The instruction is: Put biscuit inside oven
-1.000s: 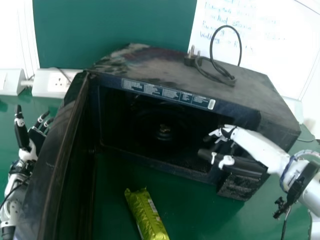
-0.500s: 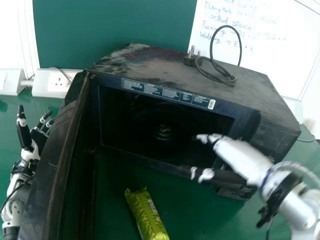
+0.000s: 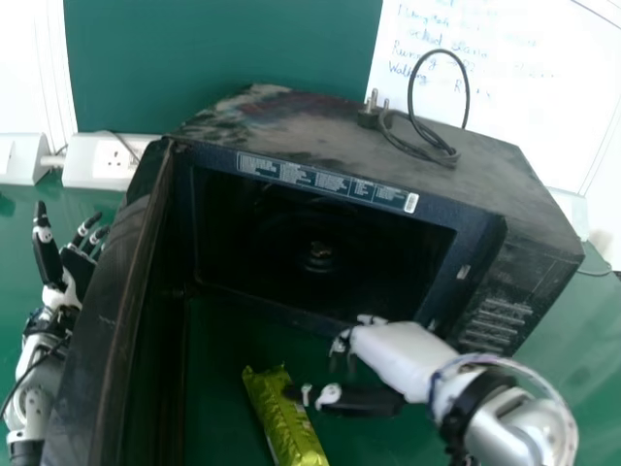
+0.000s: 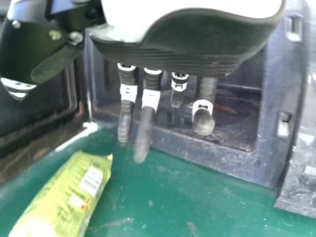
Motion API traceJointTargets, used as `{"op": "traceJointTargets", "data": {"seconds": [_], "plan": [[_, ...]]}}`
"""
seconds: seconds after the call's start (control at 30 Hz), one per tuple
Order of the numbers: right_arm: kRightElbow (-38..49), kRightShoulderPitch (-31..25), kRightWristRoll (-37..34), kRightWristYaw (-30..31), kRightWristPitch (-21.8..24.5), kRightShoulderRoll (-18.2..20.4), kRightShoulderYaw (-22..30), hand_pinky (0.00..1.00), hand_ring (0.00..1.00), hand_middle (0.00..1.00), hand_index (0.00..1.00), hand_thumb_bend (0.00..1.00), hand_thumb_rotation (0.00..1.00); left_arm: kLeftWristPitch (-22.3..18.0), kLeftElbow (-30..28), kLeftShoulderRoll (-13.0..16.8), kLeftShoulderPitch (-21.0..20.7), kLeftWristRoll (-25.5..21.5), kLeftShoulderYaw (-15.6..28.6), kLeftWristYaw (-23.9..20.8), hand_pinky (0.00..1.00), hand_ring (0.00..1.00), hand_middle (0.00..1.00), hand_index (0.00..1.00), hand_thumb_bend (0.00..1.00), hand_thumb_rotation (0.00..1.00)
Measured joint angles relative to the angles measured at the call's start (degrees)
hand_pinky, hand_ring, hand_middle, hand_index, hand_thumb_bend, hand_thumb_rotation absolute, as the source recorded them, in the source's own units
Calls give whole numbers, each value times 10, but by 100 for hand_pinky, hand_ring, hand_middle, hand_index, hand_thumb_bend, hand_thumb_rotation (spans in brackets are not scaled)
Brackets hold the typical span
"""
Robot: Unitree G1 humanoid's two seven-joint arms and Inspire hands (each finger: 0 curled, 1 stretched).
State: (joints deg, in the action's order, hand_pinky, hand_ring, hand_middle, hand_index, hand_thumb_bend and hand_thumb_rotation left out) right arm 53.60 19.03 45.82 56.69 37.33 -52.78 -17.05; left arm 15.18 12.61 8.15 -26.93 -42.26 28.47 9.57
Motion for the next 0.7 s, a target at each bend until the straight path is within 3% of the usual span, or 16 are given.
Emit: {"op": "traceJointTargets", "data": {"seconds": [0.07, 0.17, 0.33, 0.43, 0.7], "plan": [[2, 0, 54, 13, 2, 27, -19, 0, 2, 9, 59, 100, 69, 3, -7, -6, 0, 0, -2, -9, 23, 31, 42, 49, 52, 8], [1, 0, 148, 36, -7, 74, -40, 0, 0, 7, 57, 100, 69, 5, -14, -10, 0, 0, -7, -15, 22, 31, 42, 49, 52, 8], [-19, -5, 322, 89, -76, 162, -66, 0, 0, 9, 55, 100, 85, 12, -30, -16, 0, -1, -9, -22, 22, 32, 42, 49, 52, 8], [-36, -17, 411, 117, -136, 210, -74, 0, 2, 12, 52, 100, 88, 16, -40, -21, 0, -1, -10, -30, 21, 31, 41, 49, 52, 8], [-39, -65, 475, 127, -240, 306, -43, 0, 4, 15, 63, 100, 92, 33, -76, -31, 11, -6, -11, -45, 23, 32, 42, 49, 52, 8]]}}
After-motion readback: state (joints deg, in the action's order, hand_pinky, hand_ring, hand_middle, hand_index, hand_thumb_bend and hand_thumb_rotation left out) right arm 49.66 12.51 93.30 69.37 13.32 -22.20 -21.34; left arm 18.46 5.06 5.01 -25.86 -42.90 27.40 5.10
